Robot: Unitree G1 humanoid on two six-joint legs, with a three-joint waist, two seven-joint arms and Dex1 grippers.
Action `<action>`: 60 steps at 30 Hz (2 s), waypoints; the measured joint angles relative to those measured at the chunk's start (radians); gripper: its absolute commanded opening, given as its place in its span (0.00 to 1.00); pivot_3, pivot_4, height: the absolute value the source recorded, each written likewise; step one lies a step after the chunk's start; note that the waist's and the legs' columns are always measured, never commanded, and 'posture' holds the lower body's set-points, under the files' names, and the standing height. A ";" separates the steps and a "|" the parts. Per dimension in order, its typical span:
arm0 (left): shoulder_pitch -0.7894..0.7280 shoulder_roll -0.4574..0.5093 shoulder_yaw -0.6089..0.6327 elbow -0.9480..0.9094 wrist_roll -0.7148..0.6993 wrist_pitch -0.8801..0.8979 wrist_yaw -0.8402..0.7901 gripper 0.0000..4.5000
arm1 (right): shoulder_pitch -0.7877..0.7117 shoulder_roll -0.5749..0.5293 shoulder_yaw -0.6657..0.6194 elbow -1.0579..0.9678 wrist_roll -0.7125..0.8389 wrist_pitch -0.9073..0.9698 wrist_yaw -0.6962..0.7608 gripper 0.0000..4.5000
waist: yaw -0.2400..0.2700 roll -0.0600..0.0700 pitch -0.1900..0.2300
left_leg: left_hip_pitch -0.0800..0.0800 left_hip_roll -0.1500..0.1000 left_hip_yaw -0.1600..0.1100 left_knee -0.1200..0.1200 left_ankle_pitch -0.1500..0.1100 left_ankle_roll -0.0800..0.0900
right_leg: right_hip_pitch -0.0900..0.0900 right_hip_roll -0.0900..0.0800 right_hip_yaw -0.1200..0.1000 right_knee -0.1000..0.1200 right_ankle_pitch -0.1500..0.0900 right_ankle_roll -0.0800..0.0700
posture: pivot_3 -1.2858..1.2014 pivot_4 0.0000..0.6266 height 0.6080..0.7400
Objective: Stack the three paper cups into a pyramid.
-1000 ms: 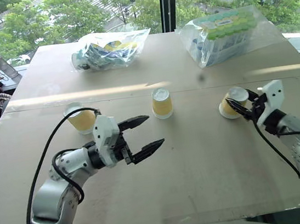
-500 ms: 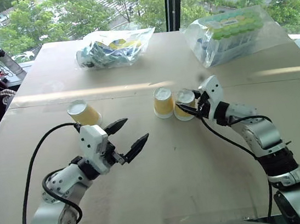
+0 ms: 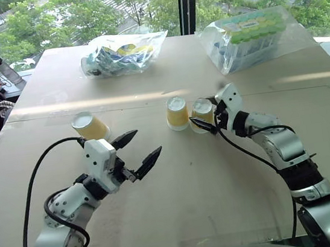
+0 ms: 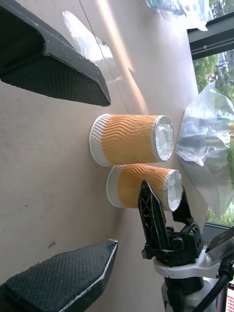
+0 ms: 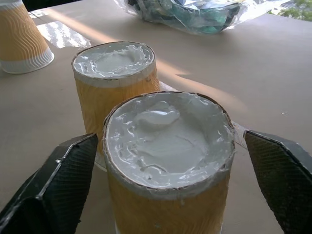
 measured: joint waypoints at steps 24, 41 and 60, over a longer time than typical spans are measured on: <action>-0.183 -0.240 0.196 0.355 0.315 -0.204 0.535 1.00 | 0.446 -0.278 -0.295 -0.463 0.446 -0.082 0.422 1.00 | 0.021 -0.003 -0.001 | 0.002 0.000 -0.004 0.003 -0.001 0.001 | 0.005 0.002 0.000 -0.001 0.001 -0.001 | 0.52 0.24 1.00; -0.334 -0.157 0.141 0.562 0.323 -0.225 0.437 1.00 | 0.456 -0.261 -0.286 -0.512 0.431 -0.104 0.353 1.00 | 0.026 -0.003 -0.001 | 0.002 0.000 -0.004 0.003 0.000 0.001 | 0.005 0.002 -0.001 -0.001 0.001 -0.001 | 0.52 0.24 1.00; -0.492 -0.110 0.100 0.758 0.323 -0.227 0.358 0.74 | 0.458 -0.257 -0.284 -0.550 0.482 -0.104 0.343 1.00 | 0.026 -0.003 -0.001 | 0.002 0.000 -0.005 0.003 0.000 0.001 | 0.005 0.002 -0.001 0.000 0.001 -0.001 | 0.52 0.24 1.00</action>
